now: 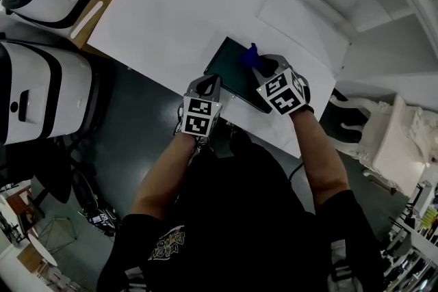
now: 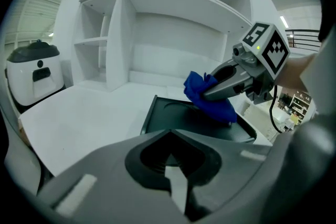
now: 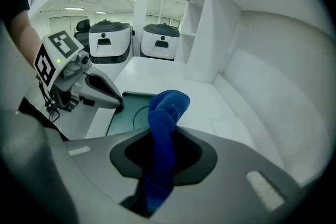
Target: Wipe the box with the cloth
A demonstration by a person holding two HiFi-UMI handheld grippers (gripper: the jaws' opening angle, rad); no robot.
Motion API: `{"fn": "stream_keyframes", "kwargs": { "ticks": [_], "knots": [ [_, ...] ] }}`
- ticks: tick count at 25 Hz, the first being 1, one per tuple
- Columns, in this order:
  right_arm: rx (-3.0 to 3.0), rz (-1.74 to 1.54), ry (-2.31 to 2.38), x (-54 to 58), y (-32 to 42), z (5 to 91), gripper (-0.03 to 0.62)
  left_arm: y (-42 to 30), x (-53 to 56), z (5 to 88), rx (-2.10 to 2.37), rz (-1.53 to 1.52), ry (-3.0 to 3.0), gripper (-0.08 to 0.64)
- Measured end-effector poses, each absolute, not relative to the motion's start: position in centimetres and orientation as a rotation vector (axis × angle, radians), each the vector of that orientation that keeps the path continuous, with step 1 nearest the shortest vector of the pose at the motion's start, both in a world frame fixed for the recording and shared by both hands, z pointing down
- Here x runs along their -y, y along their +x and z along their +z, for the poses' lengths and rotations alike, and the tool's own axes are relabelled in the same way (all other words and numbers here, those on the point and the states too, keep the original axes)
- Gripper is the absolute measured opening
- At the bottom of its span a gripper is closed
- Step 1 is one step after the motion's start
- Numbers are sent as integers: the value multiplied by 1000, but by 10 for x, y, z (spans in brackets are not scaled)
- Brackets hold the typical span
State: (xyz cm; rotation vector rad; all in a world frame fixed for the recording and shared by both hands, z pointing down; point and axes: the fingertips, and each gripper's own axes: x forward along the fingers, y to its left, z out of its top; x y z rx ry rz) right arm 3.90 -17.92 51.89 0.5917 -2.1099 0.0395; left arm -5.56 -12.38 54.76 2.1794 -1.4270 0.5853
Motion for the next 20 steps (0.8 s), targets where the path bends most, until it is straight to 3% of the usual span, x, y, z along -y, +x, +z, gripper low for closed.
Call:
{"fn": "stream_keyframes", "kwargs": {
  "ticks": [9,20],
  "knots": [
    [2144,-12,389,172,-52,529,103,-53,118,547,1440,562,2160,1],
    [2114,53,362,174,-60,547,100,-53,118,547,1461,553,2179,1]
  ]
}}
